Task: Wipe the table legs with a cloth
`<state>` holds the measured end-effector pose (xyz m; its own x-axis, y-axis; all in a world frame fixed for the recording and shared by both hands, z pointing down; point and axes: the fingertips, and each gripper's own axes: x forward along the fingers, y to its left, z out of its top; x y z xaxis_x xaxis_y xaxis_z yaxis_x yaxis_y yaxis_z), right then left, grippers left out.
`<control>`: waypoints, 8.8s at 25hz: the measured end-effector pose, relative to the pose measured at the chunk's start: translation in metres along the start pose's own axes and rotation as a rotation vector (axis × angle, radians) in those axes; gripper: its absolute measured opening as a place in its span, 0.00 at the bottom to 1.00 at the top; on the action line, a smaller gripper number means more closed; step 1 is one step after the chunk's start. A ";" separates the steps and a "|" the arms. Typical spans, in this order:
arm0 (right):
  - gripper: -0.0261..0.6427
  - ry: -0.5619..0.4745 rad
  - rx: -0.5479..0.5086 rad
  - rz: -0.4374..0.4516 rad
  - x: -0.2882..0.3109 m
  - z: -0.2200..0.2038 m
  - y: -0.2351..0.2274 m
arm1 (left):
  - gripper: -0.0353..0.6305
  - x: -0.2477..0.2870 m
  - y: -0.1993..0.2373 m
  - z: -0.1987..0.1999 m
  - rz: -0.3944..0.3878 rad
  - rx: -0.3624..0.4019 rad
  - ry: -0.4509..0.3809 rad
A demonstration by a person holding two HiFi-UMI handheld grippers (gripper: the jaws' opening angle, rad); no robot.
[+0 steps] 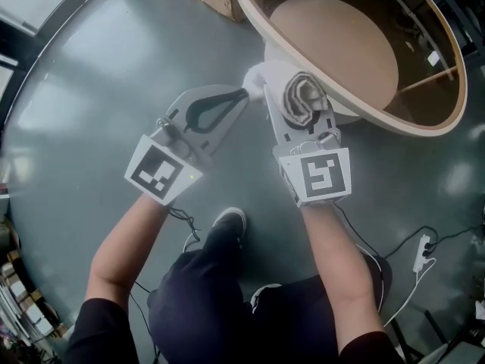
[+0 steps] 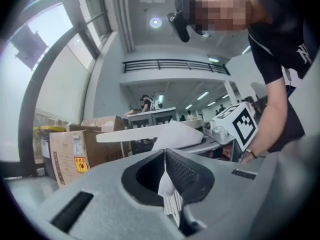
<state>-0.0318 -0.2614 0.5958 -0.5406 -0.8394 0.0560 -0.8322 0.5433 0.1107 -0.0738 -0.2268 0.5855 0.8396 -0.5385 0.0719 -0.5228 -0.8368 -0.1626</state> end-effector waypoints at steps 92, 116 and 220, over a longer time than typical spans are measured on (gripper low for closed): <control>0.17 0.182 -0.009 0.055 0.006 -0.241 -0.005 | 0.07 0.029 -0.012 -0.156 -0.074 -0.312 0.100; 0.17 -0.068 0.115 -0.084 -0.026 -0.002 0.009 | 0.07 0.026 0.001 0.004 0.127 -0.175 -0.036; 0.17 0.460 0.198 0.044 -0.014 -0.308 -0.006 | 0.07 0.011 -0.045 -0.107 0.181 -0.310 0.127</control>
<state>0.0190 -0.2573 0.9003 -0.5021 -0.7107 0.4927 -0.8416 0.5326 -0.0896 -0.0570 -0.2060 0.6992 0.7147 -0.6719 0.1943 -0.6971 -0.7069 0.1198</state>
